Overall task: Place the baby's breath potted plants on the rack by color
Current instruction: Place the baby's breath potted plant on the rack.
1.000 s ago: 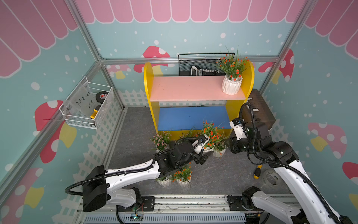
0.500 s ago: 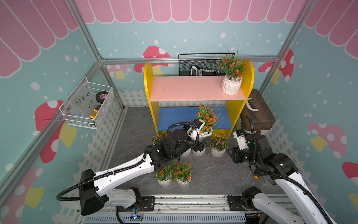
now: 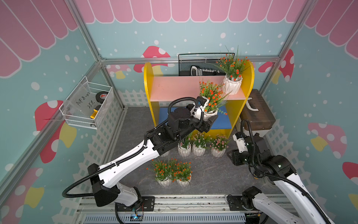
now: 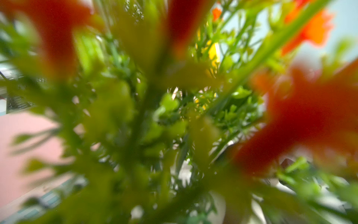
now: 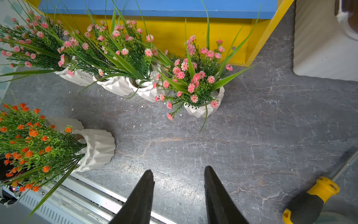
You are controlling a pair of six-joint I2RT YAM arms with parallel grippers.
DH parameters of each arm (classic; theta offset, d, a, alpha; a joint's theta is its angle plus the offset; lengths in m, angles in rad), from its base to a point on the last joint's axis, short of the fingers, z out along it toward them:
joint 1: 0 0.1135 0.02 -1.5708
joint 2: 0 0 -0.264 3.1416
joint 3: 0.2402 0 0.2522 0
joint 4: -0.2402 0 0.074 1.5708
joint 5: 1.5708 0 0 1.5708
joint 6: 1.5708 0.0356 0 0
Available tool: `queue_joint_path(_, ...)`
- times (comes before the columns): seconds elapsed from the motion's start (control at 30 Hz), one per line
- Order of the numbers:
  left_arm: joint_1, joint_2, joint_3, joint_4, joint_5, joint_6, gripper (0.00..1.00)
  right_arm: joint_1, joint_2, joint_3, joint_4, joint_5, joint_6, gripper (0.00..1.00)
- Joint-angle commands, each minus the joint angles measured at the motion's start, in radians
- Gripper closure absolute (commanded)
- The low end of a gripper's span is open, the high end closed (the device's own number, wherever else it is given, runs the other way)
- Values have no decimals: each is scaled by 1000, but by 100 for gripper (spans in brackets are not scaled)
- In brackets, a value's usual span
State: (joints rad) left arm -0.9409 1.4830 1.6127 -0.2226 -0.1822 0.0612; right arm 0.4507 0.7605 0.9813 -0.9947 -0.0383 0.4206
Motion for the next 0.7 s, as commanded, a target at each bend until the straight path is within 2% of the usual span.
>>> queue_joint_path(0.0,14,22,113,19,19,38,31,-6,-16,-9,3,-2,4,58)
queue_joint_path(0.23,45,134,275,11,31,29,32,-6,-15,-10,4,-2,3,58)
queue_joint_path(0.67,82,298,491,23,49,33,31,-6,-31,-9,2,-3,3,58)
